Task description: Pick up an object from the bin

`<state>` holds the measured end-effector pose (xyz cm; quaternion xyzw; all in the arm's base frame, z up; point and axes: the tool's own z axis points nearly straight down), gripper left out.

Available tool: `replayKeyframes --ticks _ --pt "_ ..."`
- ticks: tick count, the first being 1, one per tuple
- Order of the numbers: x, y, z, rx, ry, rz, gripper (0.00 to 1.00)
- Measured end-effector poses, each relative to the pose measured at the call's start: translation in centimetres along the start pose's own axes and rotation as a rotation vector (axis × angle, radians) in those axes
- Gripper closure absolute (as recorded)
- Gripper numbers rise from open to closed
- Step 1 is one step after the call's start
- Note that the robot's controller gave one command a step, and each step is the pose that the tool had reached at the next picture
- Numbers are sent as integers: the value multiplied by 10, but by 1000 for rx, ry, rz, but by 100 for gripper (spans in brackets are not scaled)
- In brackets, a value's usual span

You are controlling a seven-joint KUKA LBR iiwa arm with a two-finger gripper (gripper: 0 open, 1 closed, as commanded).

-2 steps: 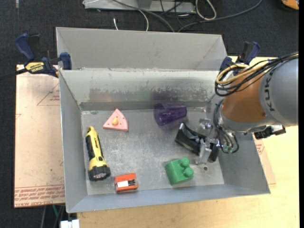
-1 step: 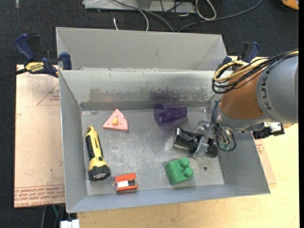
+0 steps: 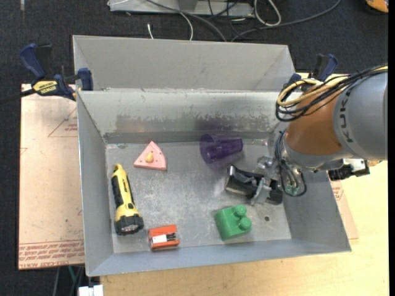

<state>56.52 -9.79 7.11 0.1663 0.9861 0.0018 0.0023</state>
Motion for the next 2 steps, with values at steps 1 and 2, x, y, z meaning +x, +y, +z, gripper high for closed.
replayKeyframes --ticks 1,2 --pt "3 0 -13 2 11 0 100" --pt "2 0 -46 1 6 0 100"
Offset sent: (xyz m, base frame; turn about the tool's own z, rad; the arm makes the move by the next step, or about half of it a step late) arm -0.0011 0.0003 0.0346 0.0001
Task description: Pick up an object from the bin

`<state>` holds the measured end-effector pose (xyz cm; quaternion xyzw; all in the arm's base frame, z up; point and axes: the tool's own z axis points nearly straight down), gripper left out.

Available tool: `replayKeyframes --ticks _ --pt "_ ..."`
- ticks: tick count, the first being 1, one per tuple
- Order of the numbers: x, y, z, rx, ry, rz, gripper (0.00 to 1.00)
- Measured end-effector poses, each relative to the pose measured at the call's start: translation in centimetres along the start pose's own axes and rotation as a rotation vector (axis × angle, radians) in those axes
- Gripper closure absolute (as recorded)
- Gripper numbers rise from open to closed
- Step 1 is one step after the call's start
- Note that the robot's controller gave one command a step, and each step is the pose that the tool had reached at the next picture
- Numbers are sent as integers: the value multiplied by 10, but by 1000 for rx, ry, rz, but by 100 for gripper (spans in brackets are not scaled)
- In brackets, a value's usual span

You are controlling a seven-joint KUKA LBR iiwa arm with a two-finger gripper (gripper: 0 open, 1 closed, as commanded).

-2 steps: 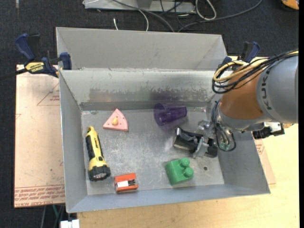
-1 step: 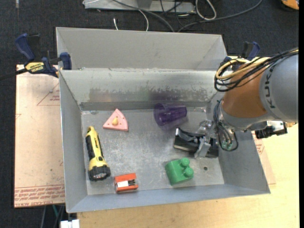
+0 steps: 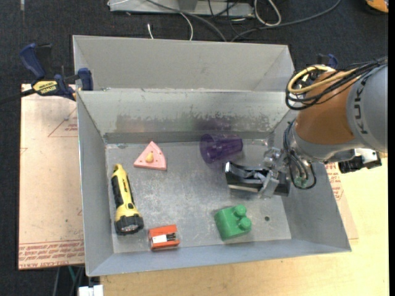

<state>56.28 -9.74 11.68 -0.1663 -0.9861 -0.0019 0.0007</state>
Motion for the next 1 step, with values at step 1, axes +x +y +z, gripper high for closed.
replayKeyframes --ticks 1 --pt "1 0 -14 0 3 -1 100"
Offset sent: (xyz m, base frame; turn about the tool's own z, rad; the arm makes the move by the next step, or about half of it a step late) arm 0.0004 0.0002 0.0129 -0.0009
